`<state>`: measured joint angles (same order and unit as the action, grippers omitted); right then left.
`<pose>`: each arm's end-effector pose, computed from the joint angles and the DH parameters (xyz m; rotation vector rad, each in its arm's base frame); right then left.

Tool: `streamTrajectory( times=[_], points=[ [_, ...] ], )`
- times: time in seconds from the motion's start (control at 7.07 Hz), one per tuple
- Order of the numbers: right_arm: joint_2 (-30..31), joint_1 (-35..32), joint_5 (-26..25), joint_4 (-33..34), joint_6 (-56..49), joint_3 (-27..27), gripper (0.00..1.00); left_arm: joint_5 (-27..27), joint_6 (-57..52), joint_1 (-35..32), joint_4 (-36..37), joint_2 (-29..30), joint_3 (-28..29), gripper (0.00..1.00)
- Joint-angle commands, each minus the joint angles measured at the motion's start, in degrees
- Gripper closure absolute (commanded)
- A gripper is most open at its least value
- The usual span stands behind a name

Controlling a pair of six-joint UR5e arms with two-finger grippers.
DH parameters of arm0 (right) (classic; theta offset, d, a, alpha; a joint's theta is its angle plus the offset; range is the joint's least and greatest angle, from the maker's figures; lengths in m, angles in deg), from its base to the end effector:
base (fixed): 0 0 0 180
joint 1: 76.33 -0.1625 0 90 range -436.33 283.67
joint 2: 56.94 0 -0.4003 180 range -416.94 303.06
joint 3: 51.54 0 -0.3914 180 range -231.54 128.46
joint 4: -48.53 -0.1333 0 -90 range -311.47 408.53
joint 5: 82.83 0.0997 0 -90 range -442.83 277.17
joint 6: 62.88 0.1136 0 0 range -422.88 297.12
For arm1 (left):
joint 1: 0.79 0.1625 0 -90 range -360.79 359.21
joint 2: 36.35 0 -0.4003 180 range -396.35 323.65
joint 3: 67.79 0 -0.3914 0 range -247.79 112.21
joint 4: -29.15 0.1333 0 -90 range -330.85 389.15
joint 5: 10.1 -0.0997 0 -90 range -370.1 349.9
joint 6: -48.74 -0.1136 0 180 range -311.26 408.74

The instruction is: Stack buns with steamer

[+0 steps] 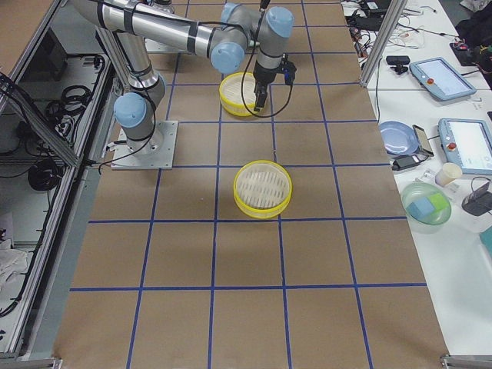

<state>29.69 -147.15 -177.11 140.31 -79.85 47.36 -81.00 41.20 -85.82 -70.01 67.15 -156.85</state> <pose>-0.0409 -0.4976 0.3494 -0.0493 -3.1120 -0.3077 -0.1241 -0.5412 0.3300 0.0269 -2.7347 -0.4712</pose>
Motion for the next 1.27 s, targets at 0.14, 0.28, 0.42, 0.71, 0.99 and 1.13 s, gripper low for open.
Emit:
streamTrajectory(
  times=[0.14, 0.28, 0.42, 0.71, 0.99, 1.13],
  points=[
    [-9.26, 15.40, -5.04, 9.86, -18.13, 0.06, 0.06, 11.11, 20.91, -18.36, 14.09, 0.89, -0.41, 1.00],
    [-13.46, 19.80, -4.78, 15.47, -21.76, 0.06, 0.07, 11.31, 26.90, -23.20, 22.26, 2.22, -2.15, 1.00],
    [-17.07, 22.63, -4.52, 20.49, -27.01, 0.06, 0.08, 11.14, 27.57, -25.86, 27.22, 2.93, -5.65, 1.00],
    [-19.39, 24.14, -4.51, 26.22, -33.09, 0.06, 0.21, 10.96, 27.31, -26.24, 33.66, 4.86, -10.86, 1.00],
    [-23.07, 25.38, -4.25, 33.08, -38.38, 0.06, 0.72, 10.43, 27.32, -26.42, 33.33, 5.83, -10.96, 1.00],
    [-23.09, 25.38, -4.16, 33.11, -38.32, 0.06, 0.90, 8.52, 26.79, -26.42, 33.07, 6.36, -11.05, 1.00]
  ],
)
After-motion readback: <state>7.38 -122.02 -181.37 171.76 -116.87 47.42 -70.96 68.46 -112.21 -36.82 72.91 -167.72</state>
